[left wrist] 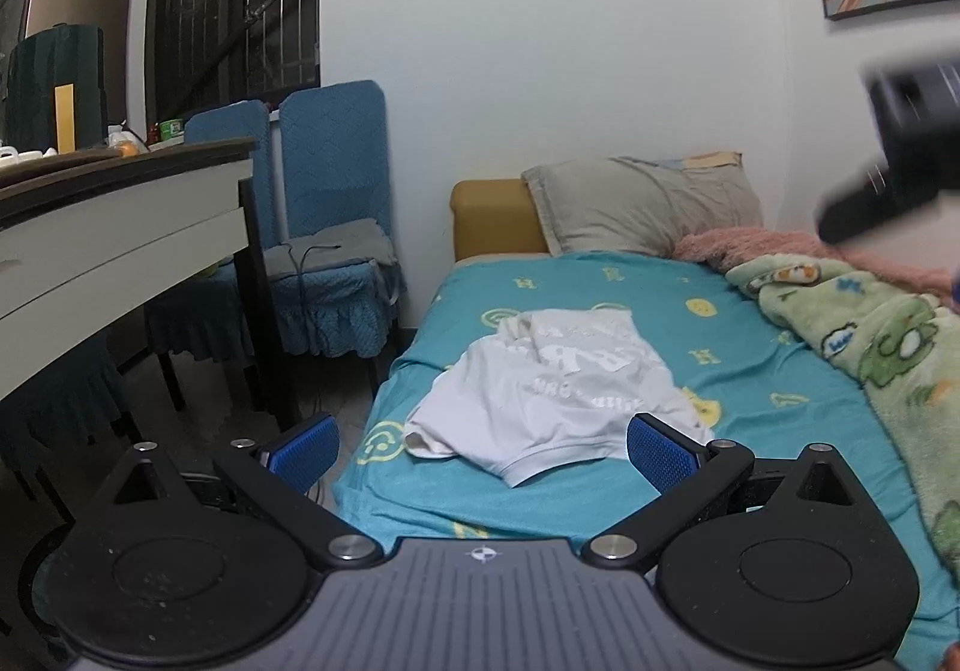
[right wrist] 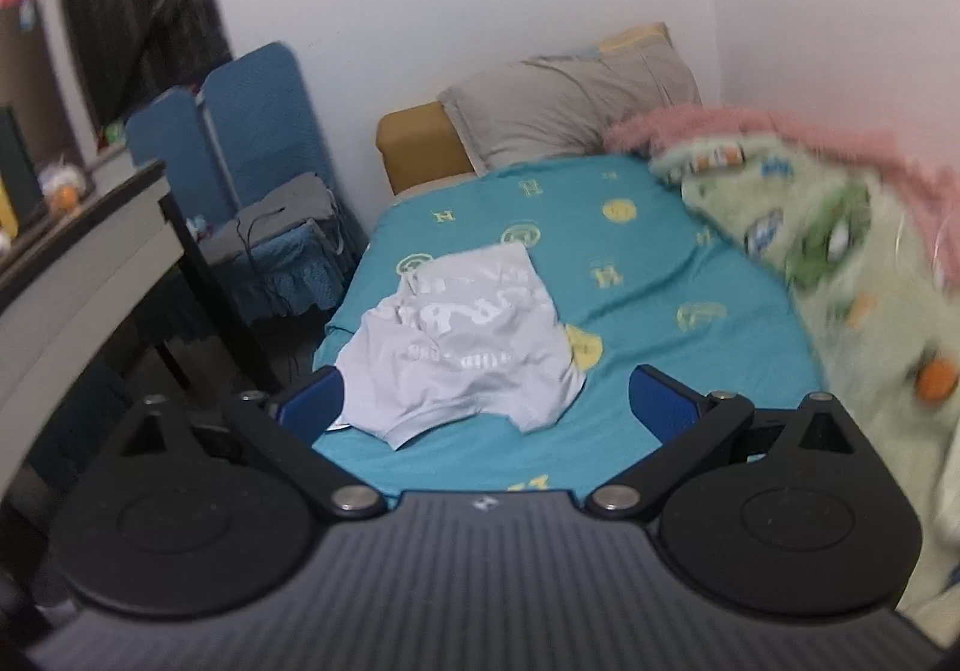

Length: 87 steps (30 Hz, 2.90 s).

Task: Fold clothes
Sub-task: 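Move both tools toward the crumpled white T-shirt on the bed, then grasp the white T-shirt hem with the left gripper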

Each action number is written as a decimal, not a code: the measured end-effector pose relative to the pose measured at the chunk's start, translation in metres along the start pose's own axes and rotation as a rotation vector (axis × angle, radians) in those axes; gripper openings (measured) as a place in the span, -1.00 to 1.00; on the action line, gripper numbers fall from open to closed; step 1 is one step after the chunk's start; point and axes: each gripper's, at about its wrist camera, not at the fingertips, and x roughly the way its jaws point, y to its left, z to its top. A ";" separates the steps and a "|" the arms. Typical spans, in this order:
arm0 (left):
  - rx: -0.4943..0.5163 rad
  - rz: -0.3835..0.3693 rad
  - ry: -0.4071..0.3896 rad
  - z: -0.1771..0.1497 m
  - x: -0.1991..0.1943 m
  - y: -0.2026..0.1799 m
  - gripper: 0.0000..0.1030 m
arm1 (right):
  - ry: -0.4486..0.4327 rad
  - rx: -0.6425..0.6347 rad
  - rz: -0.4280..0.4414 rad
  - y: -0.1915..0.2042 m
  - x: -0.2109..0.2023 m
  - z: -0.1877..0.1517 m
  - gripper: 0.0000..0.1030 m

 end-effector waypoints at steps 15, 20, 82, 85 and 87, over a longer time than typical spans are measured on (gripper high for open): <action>0.082 0.041 0.029 -0.009 0.009 -0.008 1.00 | -0.048 -0.027 0.045 0.019 -0.017 0.045 1.00; 0.041 0.021 0.084 -0.002 0.035 -0.005 0.99 | -0.045 0.044 0.041 0.001 0.017 0.031 1.00; 0.187 0.000 0.224 -0.087 0.304 -0.036 -0.36 | 0.089 0.123 0.095 -0.082 0.182 -0.080 1.00; 0.133 0.008 0.197 -0.080 0.302 -0.033 -0.84 | 0.090 0.134 0.106 -0.083 0.186 -0.081 1.00; 0.090 -0.019 0.139 -0.066 0.282 -0.029 -0.89 | 0.089 0.131 0.105 -0.084 0.188 -0.082 1.00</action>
